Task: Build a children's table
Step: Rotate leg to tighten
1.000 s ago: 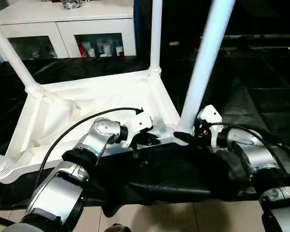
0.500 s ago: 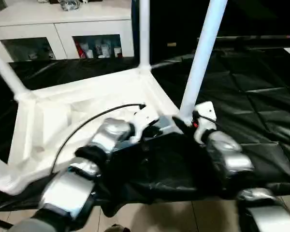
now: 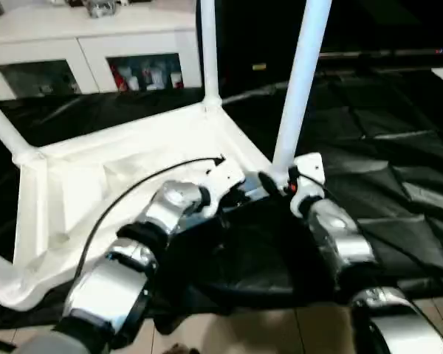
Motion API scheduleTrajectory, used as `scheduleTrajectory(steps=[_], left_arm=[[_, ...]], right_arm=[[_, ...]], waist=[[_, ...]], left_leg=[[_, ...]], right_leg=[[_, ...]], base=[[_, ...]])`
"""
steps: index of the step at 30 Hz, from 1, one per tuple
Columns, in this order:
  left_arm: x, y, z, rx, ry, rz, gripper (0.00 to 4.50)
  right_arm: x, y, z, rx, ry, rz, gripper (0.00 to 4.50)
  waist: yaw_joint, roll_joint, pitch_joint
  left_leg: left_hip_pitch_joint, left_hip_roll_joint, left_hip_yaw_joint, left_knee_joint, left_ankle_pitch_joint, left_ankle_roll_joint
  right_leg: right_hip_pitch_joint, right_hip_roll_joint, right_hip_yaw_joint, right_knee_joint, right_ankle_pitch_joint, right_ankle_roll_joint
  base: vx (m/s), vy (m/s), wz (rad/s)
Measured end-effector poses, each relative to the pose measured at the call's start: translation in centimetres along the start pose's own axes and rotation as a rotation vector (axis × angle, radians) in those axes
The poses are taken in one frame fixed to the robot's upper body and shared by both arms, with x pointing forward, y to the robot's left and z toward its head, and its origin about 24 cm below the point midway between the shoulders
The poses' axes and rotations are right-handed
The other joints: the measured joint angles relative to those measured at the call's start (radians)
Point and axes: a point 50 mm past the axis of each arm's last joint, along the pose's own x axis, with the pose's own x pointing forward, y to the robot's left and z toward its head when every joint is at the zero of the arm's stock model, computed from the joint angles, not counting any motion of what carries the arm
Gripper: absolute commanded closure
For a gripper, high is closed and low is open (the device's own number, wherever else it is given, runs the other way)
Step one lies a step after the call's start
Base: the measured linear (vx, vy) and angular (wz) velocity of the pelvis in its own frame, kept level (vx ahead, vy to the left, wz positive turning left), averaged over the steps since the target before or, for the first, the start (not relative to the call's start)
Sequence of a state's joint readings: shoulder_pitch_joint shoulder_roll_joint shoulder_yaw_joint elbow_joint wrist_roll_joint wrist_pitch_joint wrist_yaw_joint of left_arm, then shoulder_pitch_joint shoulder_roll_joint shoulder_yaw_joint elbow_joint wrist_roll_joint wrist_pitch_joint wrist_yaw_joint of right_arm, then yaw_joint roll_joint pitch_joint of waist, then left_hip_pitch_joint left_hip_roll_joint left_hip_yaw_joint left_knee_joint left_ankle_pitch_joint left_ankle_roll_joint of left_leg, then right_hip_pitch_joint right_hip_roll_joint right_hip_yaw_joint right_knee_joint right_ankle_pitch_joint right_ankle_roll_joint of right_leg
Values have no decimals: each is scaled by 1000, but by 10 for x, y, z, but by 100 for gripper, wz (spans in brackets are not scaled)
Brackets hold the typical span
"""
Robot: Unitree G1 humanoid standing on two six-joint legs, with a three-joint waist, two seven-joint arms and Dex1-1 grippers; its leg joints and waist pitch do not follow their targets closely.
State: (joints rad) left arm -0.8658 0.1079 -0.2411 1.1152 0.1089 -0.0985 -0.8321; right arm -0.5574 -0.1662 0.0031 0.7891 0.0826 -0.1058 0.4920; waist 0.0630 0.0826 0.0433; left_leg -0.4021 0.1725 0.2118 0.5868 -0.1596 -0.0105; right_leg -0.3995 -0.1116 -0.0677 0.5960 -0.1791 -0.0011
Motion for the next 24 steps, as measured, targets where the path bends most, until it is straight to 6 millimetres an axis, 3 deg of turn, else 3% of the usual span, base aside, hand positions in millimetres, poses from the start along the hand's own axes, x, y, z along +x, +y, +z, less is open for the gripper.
scheduleTrajectory(steps=[3, 7, 15, 24], left_arm=[[-16, 2, -8, 41, -6, -97, 450], [-28, 1, -14, 65, -15, -193, 450], [-40, -6, -20, 85, -10, -345, 450], [-41, -6, -19, 85, -10, -353, 450]], right_arm=[[-26, -14, 4, -116, 61, 231, 59], [-40, -18, 11, -143, 93, 393, 59], [-50, -17, 11, -133, 163, 573, 59], [-49, -15, 15, -110, 167, 615, 132]], waist=[[15, 0, 0], [25, 0, 1], [40, -2, 2], [44, -3, 2]], left_leg=[[-1, 1, 0, -2, -1, 1], [-2, 3, 0, -2, 2, 6], [-2, 1, 2, -1, -1, 1], [-2, 2, 3, -1, -1, 1]], right_leg=[[-1, 0, -1, -1, -2, 3], [-4, 2, -2, 1, -2, 4], [-3, 0, 1, 0, -2, 3], [-3, 0, 1, 1, -2, 3]], base=[[0, 0, 0], [0, 0, 0], [0, 0, 0], [0, 0, 0]])
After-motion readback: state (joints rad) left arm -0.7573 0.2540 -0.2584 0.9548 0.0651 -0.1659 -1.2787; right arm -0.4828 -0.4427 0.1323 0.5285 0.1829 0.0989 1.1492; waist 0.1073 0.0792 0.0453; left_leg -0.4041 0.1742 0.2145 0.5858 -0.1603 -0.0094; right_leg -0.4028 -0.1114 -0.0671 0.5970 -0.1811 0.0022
